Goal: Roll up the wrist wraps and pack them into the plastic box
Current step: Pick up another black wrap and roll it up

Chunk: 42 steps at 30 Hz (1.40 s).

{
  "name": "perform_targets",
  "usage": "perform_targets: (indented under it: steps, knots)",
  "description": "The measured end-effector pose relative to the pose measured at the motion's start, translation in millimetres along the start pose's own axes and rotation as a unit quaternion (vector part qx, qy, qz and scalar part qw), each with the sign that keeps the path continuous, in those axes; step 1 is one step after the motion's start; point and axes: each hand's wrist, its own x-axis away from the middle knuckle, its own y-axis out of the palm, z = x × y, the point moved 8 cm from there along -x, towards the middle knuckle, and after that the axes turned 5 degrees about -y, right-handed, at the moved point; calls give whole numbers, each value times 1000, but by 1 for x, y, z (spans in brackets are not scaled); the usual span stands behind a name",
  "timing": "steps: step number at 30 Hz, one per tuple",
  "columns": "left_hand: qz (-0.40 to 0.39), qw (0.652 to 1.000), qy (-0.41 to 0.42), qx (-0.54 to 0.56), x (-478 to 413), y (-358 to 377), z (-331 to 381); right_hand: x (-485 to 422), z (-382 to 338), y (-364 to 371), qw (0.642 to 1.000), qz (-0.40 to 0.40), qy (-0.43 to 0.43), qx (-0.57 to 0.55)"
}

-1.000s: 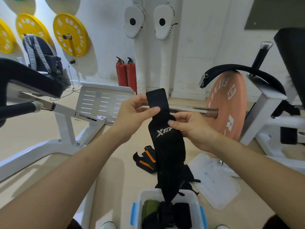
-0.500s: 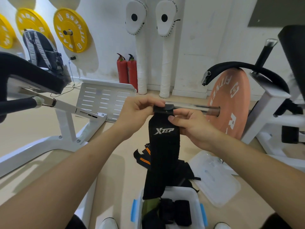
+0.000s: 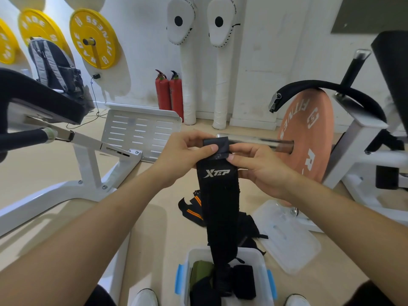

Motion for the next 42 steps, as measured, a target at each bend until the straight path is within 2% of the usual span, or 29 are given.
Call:
perform_targets:
  steps: [4, 7, 9, 12, 16, 19, 21, 25, 27, 31, 33, 35, 42]
  knots:
    - [2, 999, 42, -10, 2, -2, 5, 2, -2, 1, 999, -19, 24, 18]
    - [31, 994, 95, -42, 3, -4, 13, 9, -2, 5, 992, -85, 70, 59]
    - [53, 986, 136, -75, 4, -4, 20, 13, -1, 5, 988, -103, 89, 78]
    - [74, 966, 205, -140, 9, 0, 29, 8, -2, 4, 991, -78, 92, 50]
    - [54, 900, 353, -249, 19, 14, 39, 5, -1, 2, 992, -21, 125, -27]
    - [23, 889, 375, -261, 18, 22, 38, 5, -4, 1, 994, -8, 104, -36]
    - [1, 895, 362, -259, 17, 24, 35, 5, -4, -4, 995, 3, 90, -46]
    - [-53, 942, 278, -179, 16, 26, 30, 3, -3, -12, 994, 7, 77, -74]
    - [-50, 965, 223, -128, 16, 24, 28, 3, -4, -12, 994, -7, 67, -82]
    - [-44, 998, 29, -15, 8, 19, 7, 1, -6, -15, 998, -14, 30, -57]
    - [-74, 992, -98, 32, 8, 24, -13, 0, -9, -20, 999, 11, 3, -50]
    - [-94, 981, -167, 26, 10, 30, -27, 0, -13, -24, 999, 30, -28, -19]
    - [-62, 992, -86, 68, 6, 32, -10, 0, -26, -27, 986, 44, -131, 93]
